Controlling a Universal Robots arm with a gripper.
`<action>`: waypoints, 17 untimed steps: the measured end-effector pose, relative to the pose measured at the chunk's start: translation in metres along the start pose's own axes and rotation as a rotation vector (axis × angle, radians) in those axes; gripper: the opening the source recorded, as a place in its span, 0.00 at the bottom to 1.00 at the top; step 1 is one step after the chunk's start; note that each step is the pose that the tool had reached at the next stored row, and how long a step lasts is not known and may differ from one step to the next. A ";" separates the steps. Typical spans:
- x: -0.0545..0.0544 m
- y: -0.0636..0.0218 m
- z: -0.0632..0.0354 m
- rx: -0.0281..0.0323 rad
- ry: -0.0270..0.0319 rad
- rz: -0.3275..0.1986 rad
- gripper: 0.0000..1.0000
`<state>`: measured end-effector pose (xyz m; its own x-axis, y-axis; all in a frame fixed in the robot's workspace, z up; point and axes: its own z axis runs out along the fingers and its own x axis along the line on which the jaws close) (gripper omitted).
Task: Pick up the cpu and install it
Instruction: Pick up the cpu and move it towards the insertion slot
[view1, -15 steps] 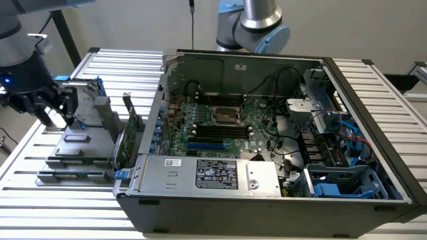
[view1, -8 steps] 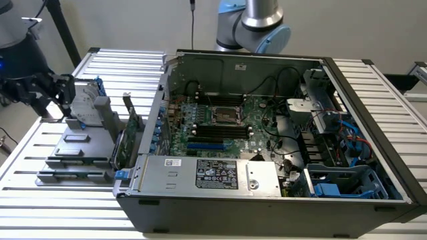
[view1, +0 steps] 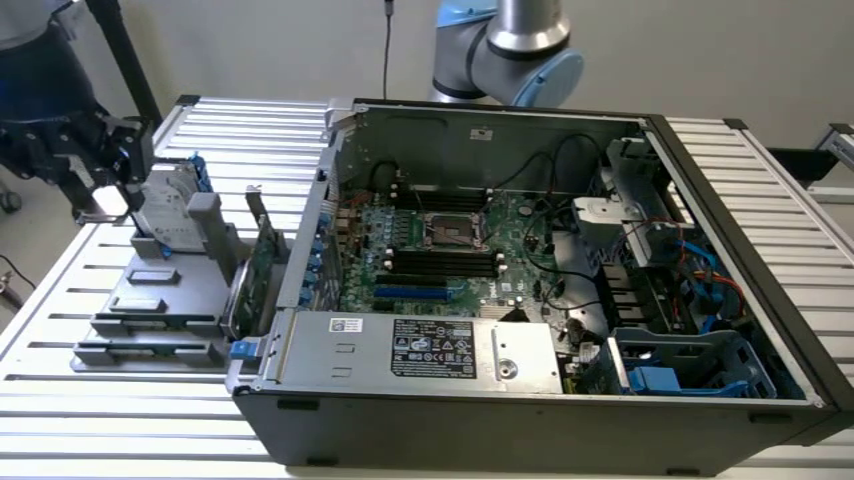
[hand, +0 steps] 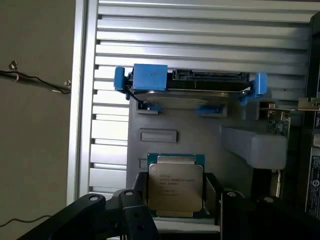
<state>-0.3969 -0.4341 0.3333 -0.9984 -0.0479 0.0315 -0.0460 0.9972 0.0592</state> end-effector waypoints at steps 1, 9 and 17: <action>-0.003 0.0000 -0.0049 -0.0011 0.0003 -0.001 0.55; -0.034 0.0002 -0.0382 -0.0160 0.0028 -0.011 0.55; -0.068 -0.0009 -0.0489 -0.0301 0.0039 -0.021 0.55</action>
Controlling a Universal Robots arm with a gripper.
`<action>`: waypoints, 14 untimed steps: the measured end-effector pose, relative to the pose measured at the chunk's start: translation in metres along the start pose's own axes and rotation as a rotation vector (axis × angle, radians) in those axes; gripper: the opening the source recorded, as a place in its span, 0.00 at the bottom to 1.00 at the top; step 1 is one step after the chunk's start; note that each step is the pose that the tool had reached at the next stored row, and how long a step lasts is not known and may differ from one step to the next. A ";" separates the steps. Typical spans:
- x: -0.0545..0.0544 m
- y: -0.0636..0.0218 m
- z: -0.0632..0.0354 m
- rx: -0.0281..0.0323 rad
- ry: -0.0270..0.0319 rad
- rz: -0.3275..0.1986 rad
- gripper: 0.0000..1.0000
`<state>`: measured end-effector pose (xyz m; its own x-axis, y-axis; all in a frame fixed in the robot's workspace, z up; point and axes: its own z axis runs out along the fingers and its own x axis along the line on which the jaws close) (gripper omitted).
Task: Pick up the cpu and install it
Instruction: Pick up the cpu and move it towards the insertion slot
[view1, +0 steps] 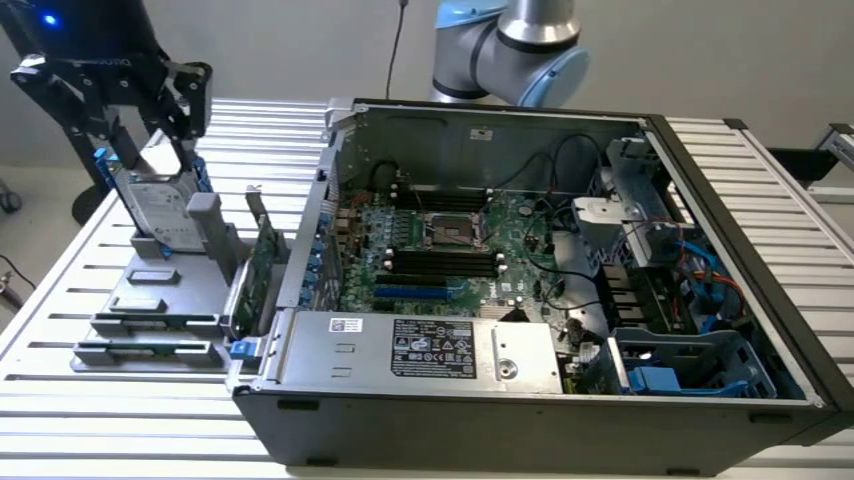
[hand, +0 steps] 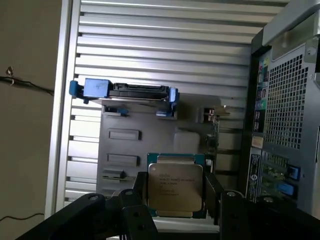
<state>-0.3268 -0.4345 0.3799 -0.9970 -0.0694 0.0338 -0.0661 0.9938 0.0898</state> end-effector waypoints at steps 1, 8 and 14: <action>-0.005 -0.0003 -0.0003 -0.0023 -0.0001 -0.001 0.55; -0.036 -0.0024 -0.0018 -0.0185 -0.0007 -0.008 0.55; -0.064 -0.0042 -0.0030 -0.0330 -0.0013 -0.011 0.55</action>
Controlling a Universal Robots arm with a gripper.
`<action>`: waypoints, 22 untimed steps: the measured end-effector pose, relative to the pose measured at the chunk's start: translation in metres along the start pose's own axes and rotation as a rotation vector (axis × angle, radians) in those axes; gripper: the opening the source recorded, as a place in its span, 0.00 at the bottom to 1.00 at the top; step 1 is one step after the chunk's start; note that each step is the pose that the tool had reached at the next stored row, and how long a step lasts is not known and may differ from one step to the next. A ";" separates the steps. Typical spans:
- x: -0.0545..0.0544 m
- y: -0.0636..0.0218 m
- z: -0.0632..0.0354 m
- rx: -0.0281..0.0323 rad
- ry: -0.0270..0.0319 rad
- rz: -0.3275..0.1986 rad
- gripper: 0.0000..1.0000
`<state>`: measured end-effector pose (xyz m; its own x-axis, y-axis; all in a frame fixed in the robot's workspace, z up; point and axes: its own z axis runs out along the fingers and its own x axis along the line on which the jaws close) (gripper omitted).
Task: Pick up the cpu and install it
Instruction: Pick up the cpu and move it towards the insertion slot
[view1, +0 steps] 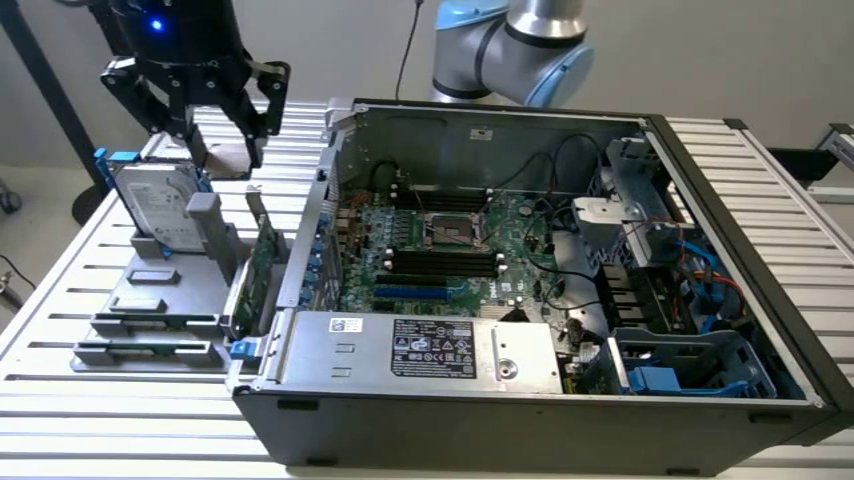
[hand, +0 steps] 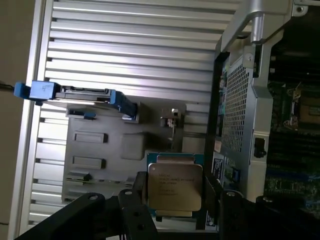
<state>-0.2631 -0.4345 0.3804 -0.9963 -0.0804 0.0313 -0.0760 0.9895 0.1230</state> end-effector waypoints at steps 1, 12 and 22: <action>-0.004 -0.0004 -0.0002 -0.0026 -0.0002 0.000 0.55; -0.054 -0.0042 -0.0022 -0.0314 -0.0024 -0.002 0.55; -0.099 -0.0077 -0.0015 -0.0348 -0.0027 -0.002 0.55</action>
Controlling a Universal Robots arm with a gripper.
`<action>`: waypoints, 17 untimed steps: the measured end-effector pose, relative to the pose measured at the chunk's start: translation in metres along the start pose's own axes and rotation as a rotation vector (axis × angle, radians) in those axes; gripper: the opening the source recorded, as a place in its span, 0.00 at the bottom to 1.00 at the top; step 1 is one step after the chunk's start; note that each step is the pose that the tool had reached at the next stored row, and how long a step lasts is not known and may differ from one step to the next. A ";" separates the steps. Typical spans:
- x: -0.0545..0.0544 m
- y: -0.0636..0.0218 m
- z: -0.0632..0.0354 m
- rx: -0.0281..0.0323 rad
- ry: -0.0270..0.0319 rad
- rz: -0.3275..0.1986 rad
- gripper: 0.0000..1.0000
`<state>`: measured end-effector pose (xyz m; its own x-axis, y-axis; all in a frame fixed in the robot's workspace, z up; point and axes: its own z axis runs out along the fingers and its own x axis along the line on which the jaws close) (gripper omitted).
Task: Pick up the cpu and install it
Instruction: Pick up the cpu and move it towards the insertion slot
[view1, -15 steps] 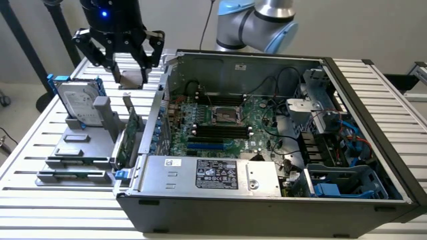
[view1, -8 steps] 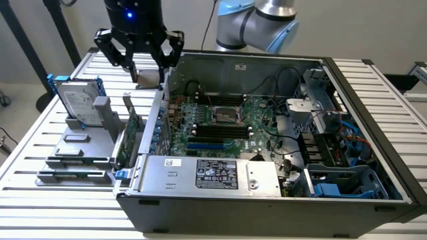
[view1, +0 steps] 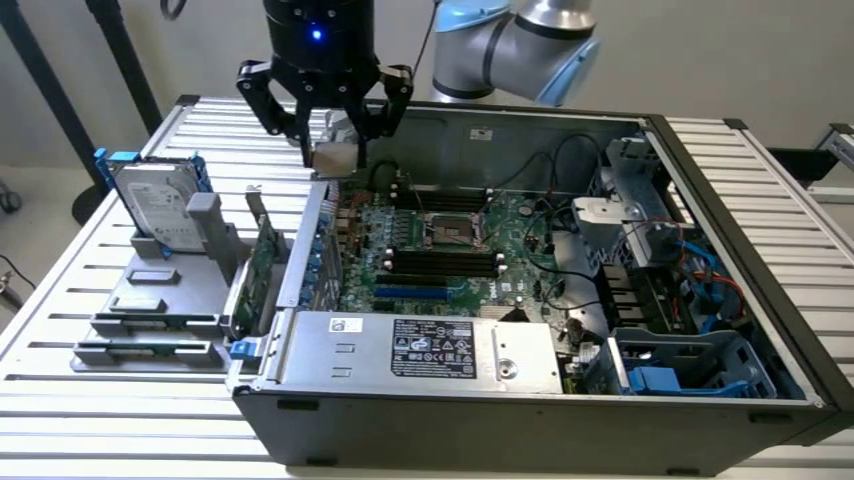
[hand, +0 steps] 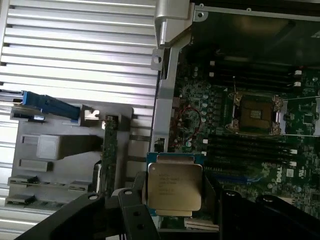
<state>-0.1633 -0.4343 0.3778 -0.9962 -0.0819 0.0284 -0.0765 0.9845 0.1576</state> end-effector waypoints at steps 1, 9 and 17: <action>-0.005 -0.0003 0.0015 0.0001 0.0001 0.000 0.55; -0.042 -0.0016 0.0147 0.0002 0.0002 0.000 0.55; -0.078 0.0095 0.0281 0.0062 0.0006 0.000 0.55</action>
<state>-0.0878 -0.4143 0.3493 -0.9962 -0.0818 0.0291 -0.0765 0.9855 0.1514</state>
